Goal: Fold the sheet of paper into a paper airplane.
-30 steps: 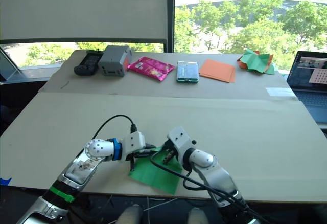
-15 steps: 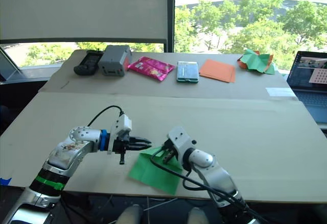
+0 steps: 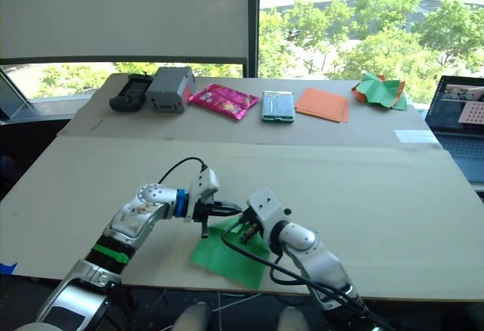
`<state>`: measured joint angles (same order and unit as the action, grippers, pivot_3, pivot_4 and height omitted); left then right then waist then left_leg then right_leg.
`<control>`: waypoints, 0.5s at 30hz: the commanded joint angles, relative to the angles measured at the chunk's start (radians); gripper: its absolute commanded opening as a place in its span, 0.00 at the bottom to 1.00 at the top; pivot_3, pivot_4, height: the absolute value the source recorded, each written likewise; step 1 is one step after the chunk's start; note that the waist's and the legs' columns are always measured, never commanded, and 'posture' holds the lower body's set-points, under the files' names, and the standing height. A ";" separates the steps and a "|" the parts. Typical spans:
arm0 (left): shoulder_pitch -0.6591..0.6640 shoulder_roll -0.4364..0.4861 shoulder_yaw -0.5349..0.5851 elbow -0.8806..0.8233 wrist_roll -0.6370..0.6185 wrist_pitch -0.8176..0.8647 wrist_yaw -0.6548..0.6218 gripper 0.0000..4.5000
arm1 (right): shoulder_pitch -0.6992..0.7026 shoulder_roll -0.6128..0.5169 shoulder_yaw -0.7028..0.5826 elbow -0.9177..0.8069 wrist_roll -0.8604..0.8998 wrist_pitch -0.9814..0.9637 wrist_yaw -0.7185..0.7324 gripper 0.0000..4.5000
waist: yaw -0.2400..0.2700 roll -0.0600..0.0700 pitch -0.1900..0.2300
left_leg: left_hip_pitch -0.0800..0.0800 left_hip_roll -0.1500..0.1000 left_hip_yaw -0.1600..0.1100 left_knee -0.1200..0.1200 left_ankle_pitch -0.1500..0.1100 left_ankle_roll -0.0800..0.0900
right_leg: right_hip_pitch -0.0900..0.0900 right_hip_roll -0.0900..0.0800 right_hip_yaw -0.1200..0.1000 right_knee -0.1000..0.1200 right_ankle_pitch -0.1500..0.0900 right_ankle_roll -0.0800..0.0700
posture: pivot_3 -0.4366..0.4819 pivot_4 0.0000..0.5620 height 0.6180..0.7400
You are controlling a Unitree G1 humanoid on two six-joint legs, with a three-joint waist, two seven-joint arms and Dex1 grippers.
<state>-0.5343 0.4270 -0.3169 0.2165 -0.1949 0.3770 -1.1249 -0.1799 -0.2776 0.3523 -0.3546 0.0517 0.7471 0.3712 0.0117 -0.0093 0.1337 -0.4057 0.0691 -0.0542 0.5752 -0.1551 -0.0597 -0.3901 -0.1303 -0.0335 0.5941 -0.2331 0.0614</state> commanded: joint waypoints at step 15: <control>0.035 -0.001 -0.083 0.131 0.165 -0.177 0.028 0.00 | 0.020 -0.005 0.019 -0.003 -0.018 0.043 -0.012 0.00 | 0.000 0.001 -0.009 | 0.001 0.000 0.000 0.000 0.000 0.000 | 0.001 0.000 0.000 0.000 0.000 0.000 | 0.48 0.27 0.72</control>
<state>-0.5311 0.4096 -0.3674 0.3178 -0.0795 0.1933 -1.1024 -0.1733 -0.2784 0.3634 -0.3609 0.0413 0.7594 0.3611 0.0121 -0.0084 0.1252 -0.4051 0.0691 -0.0541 0.5755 -0.1553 -0.0600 -0.3889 -0.1304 -0.0336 0.5937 -0.2331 0.0614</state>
